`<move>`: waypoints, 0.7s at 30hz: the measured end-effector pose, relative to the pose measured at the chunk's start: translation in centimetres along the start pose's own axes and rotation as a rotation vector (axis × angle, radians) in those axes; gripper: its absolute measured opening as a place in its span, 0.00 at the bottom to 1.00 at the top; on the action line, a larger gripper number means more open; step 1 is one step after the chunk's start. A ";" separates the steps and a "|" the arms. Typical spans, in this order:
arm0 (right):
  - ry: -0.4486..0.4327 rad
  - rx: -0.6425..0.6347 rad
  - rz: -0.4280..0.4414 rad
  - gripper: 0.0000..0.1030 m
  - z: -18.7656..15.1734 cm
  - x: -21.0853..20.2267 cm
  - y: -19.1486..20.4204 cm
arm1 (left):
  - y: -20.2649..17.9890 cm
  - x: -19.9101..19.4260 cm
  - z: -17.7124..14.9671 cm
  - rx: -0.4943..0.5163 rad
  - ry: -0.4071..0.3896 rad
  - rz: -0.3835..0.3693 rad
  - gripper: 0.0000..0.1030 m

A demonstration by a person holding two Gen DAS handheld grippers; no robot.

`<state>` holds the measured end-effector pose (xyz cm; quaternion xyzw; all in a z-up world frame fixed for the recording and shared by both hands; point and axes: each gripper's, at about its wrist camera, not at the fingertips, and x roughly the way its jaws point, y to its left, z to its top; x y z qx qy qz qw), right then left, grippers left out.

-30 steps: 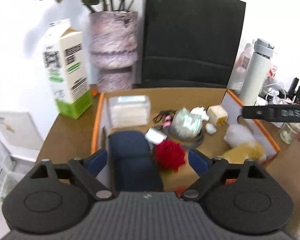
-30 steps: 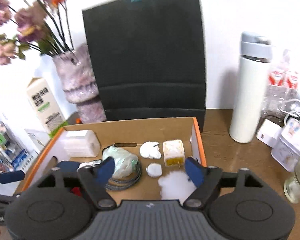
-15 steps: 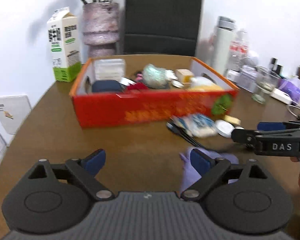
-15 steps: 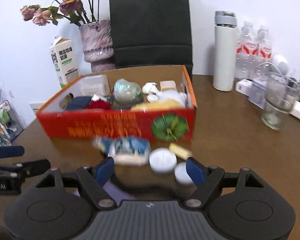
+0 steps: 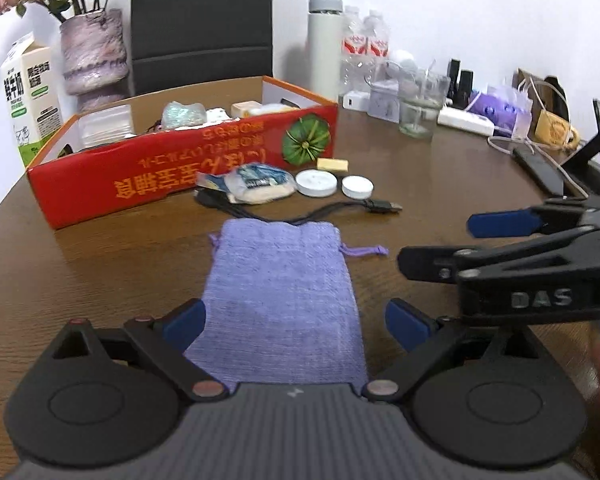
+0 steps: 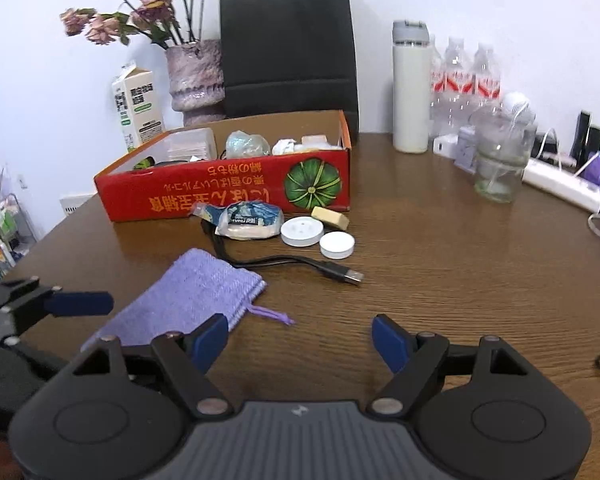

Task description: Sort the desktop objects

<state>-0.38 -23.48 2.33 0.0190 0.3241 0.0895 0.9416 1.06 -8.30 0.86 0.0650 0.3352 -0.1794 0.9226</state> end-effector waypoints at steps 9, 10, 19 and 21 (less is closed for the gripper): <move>0.003 0.014 -0.023 0.74 -0.2 0.2 -1.0 | 0.6 0.6 -0.5 -0.010 -0.002 0.045 0.69; 0.006 0.015 -0.014 0.72 0.0 0.4 -1.0 | 0.5 0.4 -0.5 0.005 -0.009 0.040 0.55; -0.012 0.043 -0.016 0.54 3.4 3.4 -1.6 | 2.2 -1.0 0.3 -0.064 -0.003 -0.078 0.06; -0.019 0.052 -0.015 0.54 4.9 4.5 -1.9 | 2.9 -2.2 0.8 -0.079 -0.051 -0.104 0.06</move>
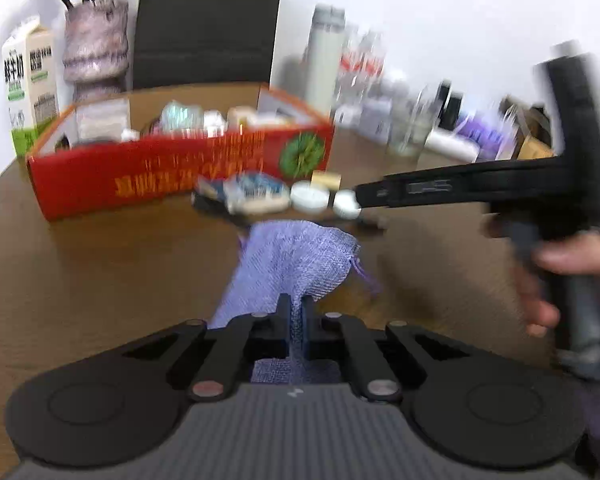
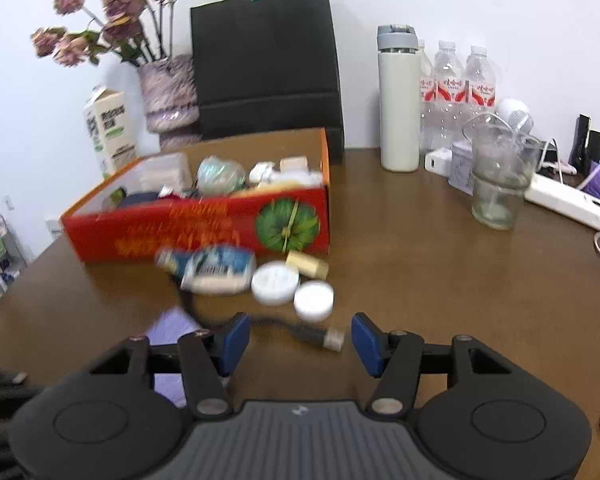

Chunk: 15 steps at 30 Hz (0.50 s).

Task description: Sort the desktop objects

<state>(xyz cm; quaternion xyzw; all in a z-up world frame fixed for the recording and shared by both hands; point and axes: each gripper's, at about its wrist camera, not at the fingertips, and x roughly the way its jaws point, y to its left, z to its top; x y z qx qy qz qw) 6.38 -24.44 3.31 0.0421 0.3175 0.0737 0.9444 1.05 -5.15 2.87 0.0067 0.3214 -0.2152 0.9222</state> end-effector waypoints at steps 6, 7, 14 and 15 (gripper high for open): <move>0.040 0.124 0.025 0.42 3.5 5.6 -0.4 | 0.8 -2.9 1.4 0.010 -0.136 -0.011 0.06; 0.055 0.142 0.015 0.41 3.8 6.6 -0.4 | 0.9 -3.0 1.5 0.013 -0.140 -0.003 0.06; 0.056 0.186 -0.062 0.14 3.4 8.8 0.1 | 2.0 -2.7 1.3 -0.020 -0.131 0.047 0.06; 0.036 0.186 -0.060 0.08 3.3 8.2 0.1 | 2.0 -2.8 1.4 -0.021 -0.133 0.054 0.06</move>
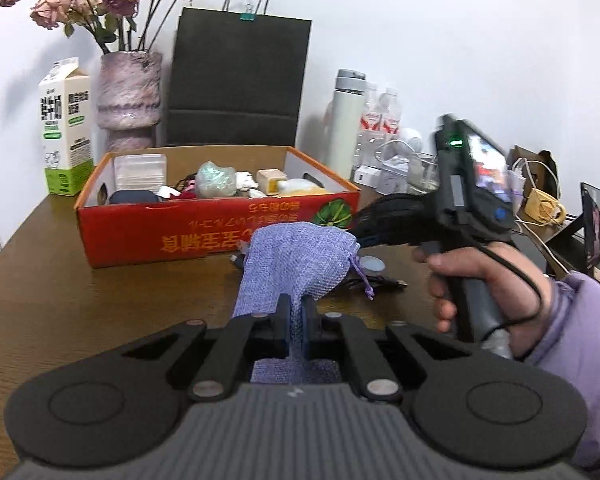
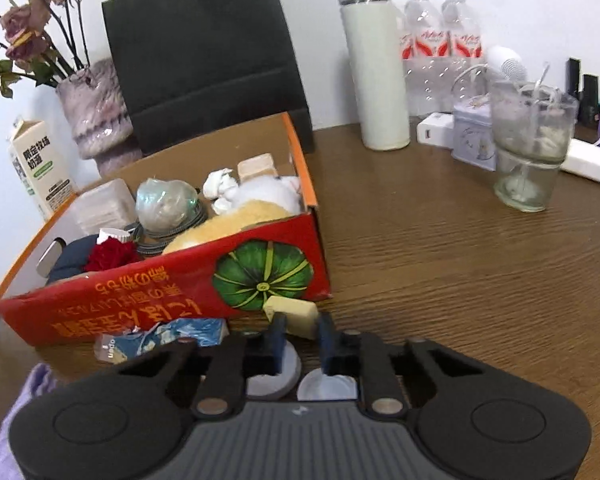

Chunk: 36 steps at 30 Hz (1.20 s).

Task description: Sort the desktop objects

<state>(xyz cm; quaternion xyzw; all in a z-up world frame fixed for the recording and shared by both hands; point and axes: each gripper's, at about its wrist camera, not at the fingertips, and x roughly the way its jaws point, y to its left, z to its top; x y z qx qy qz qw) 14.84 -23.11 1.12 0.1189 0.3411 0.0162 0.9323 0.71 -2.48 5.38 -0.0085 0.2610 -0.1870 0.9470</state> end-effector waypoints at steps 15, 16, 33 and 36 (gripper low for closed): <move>0.054 -0.047 0.000 0.35 1.3 0.9 0.1 | 0.4 0.9 -1.2 -0.024 0.053 0.144 0.06; 0.058 -0.033 0.018 0.38 1.2 1.5 0.0 | 0.5 1.3 -1.3 -0.026 0.066 0.164 0.06; -0.083 -0.188 0.167 0.30 -4.5 -10.1 1.2 | 0.4 2.3 -2.0 -0.039 0.138 0.214 0.06; -0.089 -0.228 0.189 0.31 -6.3 -12.8 1.7 | -0.1 0.8 -1.4 -0.030 0.111 0.209 0.06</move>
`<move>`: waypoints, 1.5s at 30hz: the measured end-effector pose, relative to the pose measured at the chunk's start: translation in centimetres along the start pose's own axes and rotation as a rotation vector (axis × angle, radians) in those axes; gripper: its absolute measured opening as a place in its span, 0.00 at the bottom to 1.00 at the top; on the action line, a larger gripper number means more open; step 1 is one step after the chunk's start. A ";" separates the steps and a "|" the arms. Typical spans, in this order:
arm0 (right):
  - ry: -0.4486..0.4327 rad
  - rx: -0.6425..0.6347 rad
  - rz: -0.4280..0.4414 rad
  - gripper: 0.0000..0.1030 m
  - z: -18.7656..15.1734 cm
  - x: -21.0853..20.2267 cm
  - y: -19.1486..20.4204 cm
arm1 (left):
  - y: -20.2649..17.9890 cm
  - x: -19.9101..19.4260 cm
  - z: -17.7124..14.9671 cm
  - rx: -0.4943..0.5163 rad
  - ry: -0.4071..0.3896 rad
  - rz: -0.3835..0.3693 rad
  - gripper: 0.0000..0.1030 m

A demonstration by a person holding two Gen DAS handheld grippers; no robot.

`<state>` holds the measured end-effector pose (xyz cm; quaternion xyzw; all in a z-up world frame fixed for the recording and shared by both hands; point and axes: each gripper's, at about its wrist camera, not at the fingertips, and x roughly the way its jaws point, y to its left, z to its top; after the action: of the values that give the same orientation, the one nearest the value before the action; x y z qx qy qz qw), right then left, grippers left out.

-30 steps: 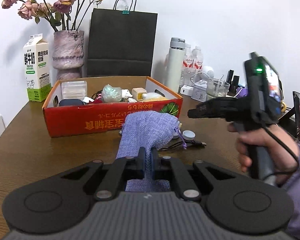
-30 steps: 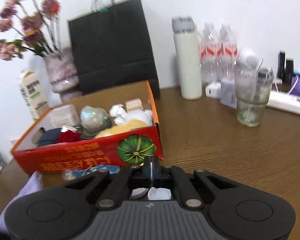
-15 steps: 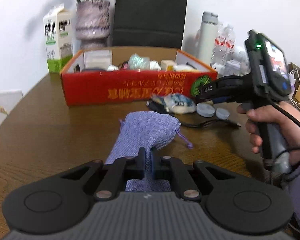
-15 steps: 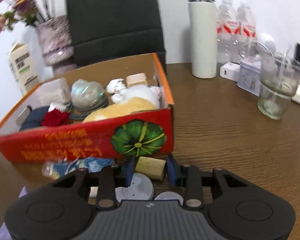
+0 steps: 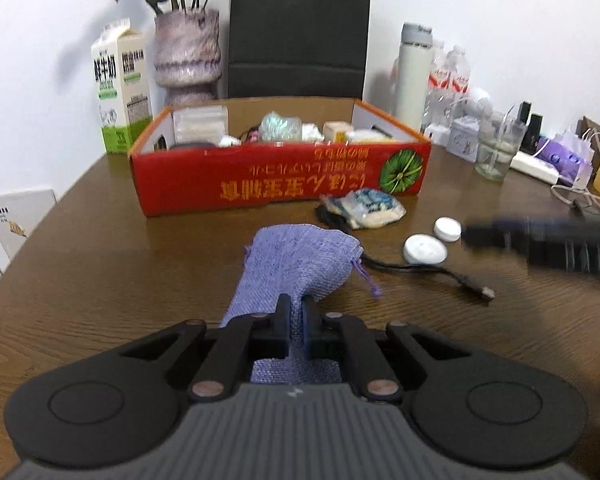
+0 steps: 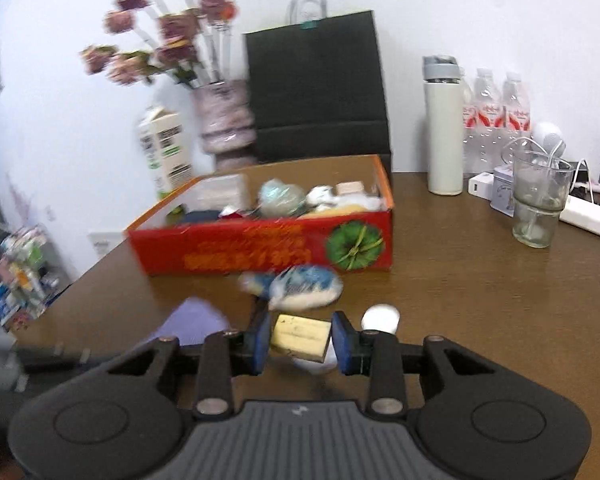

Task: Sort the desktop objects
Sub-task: 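Lay the pouch in the box with the left tool while the right tool drops the yellow sponge block in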

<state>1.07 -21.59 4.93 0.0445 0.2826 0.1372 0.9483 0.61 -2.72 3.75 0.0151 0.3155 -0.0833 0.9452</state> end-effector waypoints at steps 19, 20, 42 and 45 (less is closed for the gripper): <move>-0.185 -0.100 0.051 0.31 9.6 -3.6 0.8 | 2.7 -3.9 14.4 -0.003 -0.277 -0.030 0.06; -0.180 -0.089 0.062 0.31 11.0 -2.4 0.5 | 2.7 -2.8 15.7 -0.012 -0.267 -0.018 0.06; 0.336 -0.100 -0.037 0.32 15.3 26.6 -0.6 | 9.2 12.5 19.7 -0.140 -0.093 0.004 0.77; 0.368 -0.090 -0.042 0.36 14.9 27.4 -0.7 | 9.5 11.8 19.1 -0.123 -0.054 0.078 0.78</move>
<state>31.37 -14.50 2.89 -0.0296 0.4459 0.1355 0.8843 22.86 3.35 11.78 -0.0329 0.2934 -0.0271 0.9551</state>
